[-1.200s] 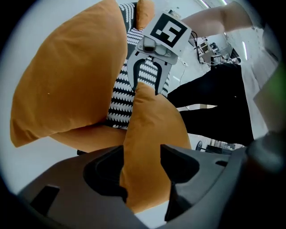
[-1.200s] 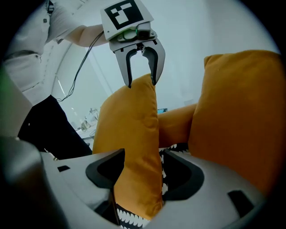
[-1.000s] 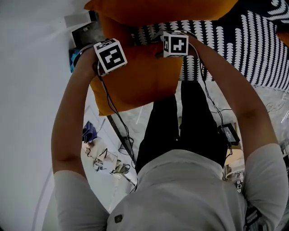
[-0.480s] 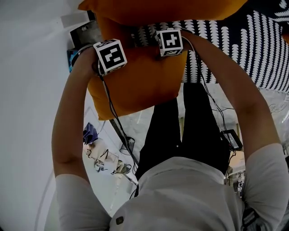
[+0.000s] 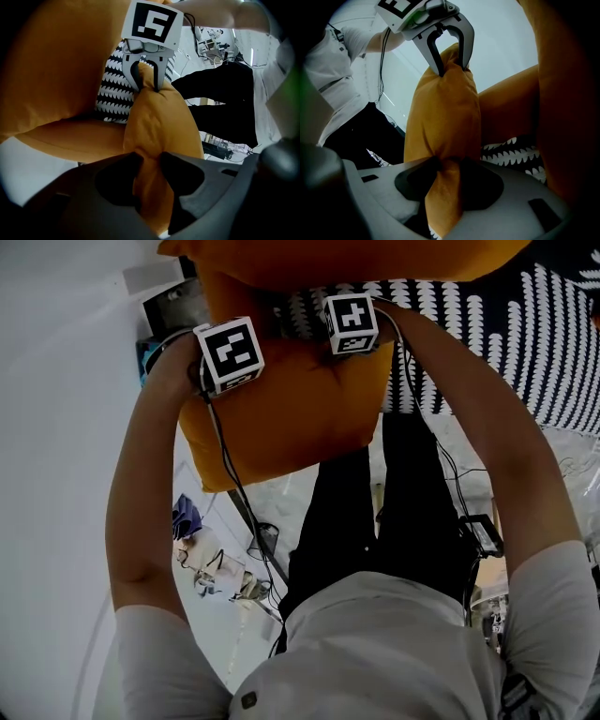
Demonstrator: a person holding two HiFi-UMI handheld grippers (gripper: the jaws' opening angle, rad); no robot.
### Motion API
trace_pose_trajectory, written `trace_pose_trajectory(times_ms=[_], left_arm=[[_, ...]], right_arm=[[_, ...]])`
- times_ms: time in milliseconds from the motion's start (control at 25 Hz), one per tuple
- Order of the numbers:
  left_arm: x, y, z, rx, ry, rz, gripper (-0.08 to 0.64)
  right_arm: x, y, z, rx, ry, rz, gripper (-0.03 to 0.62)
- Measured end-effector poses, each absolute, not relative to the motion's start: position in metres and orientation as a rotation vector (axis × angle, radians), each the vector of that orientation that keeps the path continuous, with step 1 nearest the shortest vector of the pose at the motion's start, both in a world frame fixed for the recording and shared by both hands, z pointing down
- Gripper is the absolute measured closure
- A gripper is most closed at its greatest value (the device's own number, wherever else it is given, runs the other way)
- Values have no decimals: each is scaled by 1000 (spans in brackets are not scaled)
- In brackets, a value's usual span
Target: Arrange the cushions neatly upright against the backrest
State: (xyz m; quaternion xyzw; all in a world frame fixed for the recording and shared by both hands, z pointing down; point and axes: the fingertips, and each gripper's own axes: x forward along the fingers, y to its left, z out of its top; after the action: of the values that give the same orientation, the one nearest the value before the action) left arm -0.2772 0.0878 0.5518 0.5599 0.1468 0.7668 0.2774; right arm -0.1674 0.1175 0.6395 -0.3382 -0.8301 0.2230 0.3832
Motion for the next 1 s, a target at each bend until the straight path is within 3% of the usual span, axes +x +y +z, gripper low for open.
trace_pose_trajectory(times_ms=[320, 1000], left_arm=[[-272, 94, 546, 1524, 412, 2059, 490], [-258, 111, 512, 1568, 358, 2055, 528]], right_arm=[[-170, 125, 638, -849, -2102, 491, 514], [-146, 134, 604, -763, -2097, 395, 555]])
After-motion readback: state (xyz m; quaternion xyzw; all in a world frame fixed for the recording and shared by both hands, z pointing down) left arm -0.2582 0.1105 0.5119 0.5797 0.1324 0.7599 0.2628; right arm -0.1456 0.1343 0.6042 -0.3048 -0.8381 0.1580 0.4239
